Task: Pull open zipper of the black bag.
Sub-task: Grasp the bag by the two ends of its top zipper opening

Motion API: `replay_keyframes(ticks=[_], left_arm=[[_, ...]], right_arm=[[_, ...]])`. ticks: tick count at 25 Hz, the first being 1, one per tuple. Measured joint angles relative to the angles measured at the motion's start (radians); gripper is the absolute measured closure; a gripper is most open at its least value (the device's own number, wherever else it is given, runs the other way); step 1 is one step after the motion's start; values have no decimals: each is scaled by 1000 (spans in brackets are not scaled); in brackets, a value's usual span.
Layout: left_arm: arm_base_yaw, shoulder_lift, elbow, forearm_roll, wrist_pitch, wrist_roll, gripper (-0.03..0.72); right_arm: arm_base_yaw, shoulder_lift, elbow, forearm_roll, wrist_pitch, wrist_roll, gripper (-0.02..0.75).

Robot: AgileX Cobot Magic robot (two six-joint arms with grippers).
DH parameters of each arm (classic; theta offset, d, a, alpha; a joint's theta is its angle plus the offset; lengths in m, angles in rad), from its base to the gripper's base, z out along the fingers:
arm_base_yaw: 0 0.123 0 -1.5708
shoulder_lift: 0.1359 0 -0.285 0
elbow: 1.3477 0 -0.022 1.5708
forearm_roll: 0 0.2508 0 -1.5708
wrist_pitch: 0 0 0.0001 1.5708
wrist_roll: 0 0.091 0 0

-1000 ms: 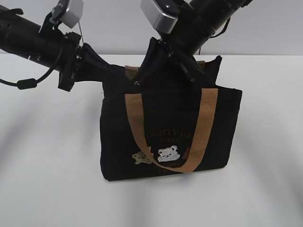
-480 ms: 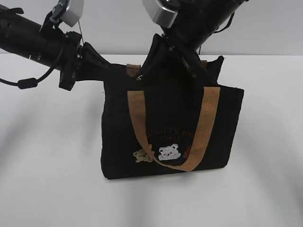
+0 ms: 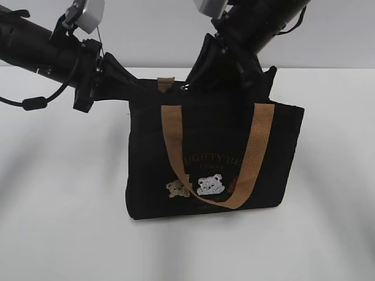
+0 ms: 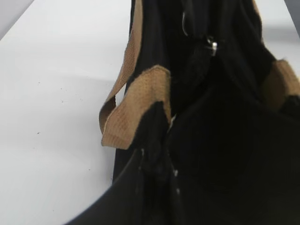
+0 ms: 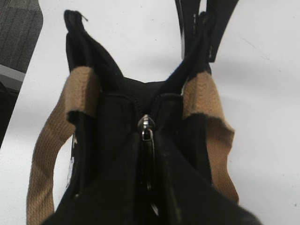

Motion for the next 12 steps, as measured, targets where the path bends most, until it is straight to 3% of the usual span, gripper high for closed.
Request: replay_keyframes(ticks=[7, 12], left_arm=[[-1, -2, 0, -9, 3, 0, 641], [-2, -2, 0, -1, 3, 0, 641]], right_arm=[[-66, -34, 0, -40, 6, 77, 696], [-115, -38, 0, -138, 10, 169, 696]])
